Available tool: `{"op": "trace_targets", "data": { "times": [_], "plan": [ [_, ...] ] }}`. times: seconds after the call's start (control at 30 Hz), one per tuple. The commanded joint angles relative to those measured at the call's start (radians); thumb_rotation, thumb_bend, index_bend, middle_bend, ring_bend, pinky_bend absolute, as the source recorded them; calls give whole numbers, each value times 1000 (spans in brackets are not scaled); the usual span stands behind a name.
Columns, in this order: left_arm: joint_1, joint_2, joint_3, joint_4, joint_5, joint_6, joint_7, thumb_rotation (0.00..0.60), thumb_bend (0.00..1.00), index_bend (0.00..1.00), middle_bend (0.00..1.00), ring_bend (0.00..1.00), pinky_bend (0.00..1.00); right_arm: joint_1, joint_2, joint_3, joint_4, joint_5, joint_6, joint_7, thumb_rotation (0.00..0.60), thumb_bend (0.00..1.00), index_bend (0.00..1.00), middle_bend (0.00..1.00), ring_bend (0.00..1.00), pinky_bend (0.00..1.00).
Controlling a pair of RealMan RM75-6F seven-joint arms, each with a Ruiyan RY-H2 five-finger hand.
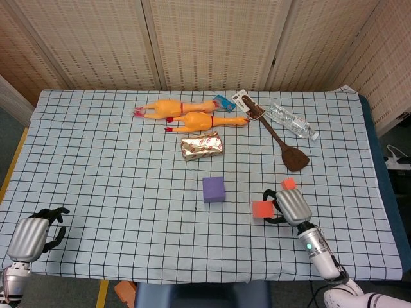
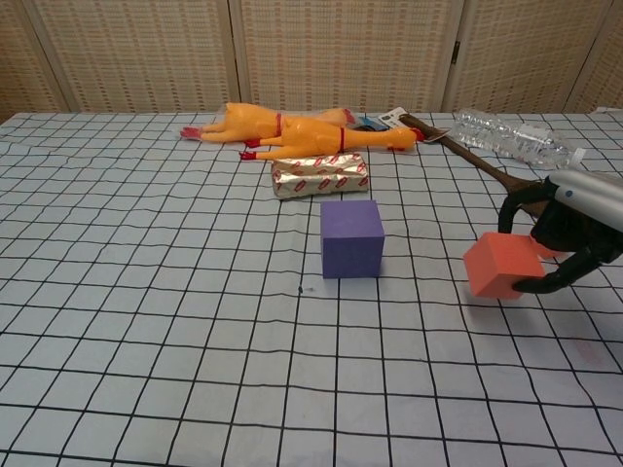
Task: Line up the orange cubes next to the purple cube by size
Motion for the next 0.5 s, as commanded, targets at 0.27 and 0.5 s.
{"op": "trace_targets", "data": {
  "times": [0.27,0.5],
  "plan": [
    [-1,6,2,0,0,0,-25,600,448,360,486,383,553,44,-143,55,126,78,-11,-37,600,145,671,938,920,902],
    [-1,8,1,1,2,4,-28,600,448,360,486,384,553,63,-191,72,174,96,-23,-18,600,145,675,938,920,902]
  ]
}}
